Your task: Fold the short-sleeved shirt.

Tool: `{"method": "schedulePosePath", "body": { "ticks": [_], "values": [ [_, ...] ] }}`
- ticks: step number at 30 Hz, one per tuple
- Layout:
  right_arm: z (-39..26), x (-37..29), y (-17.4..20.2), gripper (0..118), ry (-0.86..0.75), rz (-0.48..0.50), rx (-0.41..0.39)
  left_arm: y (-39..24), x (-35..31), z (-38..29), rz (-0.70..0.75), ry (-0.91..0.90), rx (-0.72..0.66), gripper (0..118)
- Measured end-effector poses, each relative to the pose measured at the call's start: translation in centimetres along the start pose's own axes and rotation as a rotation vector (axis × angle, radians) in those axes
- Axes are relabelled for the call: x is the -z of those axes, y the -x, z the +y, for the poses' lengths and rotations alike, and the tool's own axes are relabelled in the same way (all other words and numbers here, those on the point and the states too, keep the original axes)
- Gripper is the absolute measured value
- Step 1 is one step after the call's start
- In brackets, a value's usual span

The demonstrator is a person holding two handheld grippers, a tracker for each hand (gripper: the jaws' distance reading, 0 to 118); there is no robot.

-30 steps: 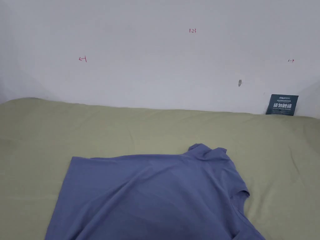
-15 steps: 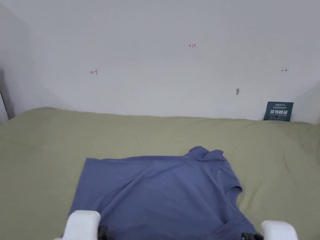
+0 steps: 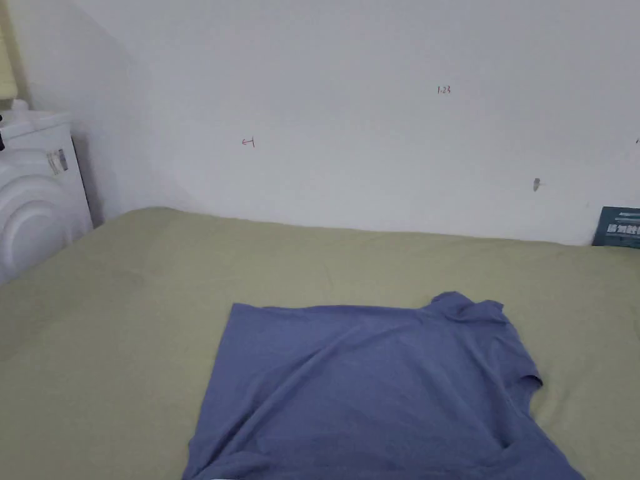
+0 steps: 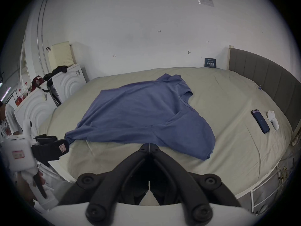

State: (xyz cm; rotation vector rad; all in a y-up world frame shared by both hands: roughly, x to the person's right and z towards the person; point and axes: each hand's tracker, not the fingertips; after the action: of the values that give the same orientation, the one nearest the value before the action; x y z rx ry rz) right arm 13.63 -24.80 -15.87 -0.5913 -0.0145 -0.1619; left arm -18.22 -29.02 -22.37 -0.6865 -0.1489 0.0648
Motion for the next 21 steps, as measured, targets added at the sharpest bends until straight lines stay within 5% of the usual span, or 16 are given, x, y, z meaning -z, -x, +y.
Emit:
{"method": "schedulePosePath", "body": {
  "ticks": [1, 9, 12, 15, 17, 18, 21],
  "values": [
    [0.2, -0.1, -0.3, 1, -0.008, 0.0, 0.003, 1.0, 0.5, 0.3, 0.034, 0.005, -0.027, 117],
    [1.1, 0.8, -3.1, 1, -0.014, -0.011, 0.033, 8.3, 6.9, 0.6, 0.177, 0.159, -0.236, 117],
    [1.2, 2.1, -4.8, 1, 0.01, -0.055, 0.044, 9.2, 9.8, 0.6, 0.204, 0.227, -0.213, 113],
    [1.2, 3.5, -7.2, 6, 0.066, -0.092, 0.114, 8.6, 10.7, 1.1, 0.259, 0.253, -0.141, 86],
    [1.1, 4.8, -8.7, 58, 0.121, -0.11, 0.152, 8.4, 10.0, 1.7, 0.226, 0.184, -0.101, 13],
    [1.0, 5.7, -9.5, 84, 0.16, -0.109, 0.169, 8.4, 9.6, 2.0, 0.22, 0.183, -0.08, 4],
    [0.6, 7.7, -11.3, 86, 0.221, -0.121, 0.193, 8.3, 9.6, 2.7, 0.178, 0.181, -0.072, 4]
  ]
}}
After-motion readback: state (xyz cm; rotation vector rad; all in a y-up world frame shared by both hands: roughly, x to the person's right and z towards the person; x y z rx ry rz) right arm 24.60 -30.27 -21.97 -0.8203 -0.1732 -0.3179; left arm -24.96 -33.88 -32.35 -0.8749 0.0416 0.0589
